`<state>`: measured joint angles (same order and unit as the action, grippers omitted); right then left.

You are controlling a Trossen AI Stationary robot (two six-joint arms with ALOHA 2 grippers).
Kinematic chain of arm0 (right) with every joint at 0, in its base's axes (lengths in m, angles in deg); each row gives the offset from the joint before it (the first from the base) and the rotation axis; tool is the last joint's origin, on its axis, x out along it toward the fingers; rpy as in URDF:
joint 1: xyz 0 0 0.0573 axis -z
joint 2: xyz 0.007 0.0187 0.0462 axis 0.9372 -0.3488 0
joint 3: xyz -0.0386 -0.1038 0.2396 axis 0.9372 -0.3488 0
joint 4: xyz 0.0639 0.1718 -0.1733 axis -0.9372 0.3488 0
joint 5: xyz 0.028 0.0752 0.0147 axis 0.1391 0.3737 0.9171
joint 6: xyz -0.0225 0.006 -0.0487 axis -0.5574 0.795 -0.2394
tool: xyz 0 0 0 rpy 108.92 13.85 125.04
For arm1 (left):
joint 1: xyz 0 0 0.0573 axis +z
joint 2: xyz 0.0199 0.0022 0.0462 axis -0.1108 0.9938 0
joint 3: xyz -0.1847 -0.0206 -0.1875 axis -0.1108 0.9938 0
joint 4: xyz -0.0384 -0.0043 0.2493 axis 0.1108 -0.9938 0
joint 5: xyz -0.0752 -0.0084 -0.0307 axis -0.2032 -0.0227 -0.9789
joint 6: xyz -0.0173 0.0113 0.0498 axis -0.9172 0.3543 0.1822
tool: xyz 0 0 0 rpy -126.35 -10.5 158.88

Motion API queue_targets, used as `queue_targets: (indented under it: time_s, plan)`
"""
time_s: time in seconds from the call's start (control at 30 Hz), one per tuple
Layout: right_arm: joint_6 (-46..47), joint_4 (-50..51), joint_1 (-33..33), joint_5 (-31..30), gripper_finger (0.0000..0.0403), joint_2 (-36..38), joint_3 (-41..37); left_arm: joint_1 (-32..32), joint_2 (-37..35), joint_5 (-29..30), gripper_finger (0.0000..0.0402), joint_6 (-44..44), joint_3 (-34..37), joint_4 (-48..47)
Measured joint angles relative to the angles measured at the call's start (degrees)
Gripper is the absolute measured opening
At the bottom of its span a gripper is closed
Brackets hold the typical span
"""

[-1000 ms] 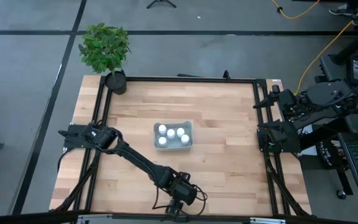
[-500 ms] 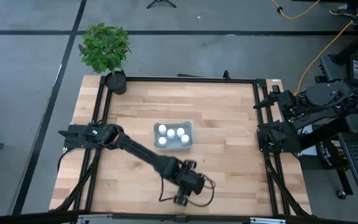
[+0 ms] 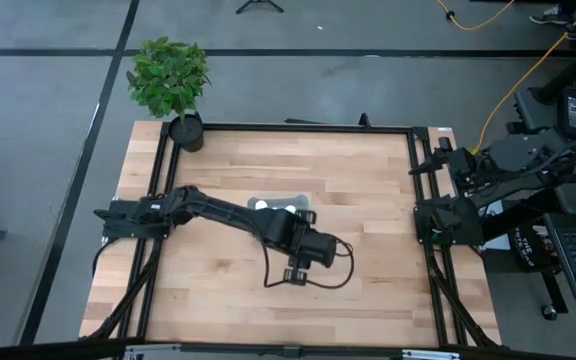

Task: Pick and place pill bottles into a basket
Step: Put the white pill bottle into the gray basket

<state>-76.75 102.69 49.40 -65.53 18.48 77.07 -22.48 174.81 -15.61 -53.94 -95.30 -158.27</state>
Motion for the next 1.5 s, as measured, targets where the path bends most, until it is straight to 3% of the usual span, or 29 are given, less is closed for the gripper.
queue_targets:
  time_s: [0.23,0.63,1.13,1.5]
  plan:
    - [-0.1,0.8,0.0,-0.2,0.0359,1.7,-0.3,0.9,-0.9,3.8,0.0149,0.8,0.6,-13.7]
    - [-1.7,-3.3,0.0,-0.1,0.0359,2.2,-0.3,2.8,-1.0,8.2,0.0149,-1.2,3.4,-12.3]
    - [0.2,-5.9,0.0,-0.1,0.0359,2.1,-0.3,5.3,-2.1,7.1,0.0149,0.9,17.0,-0.9]
    - [-0.1,-5.9,0.0,-0.1,0.0359,2.1,-0.3,6.6,-8.5,4.9,0.0149,-0.3,30.0,13.9]
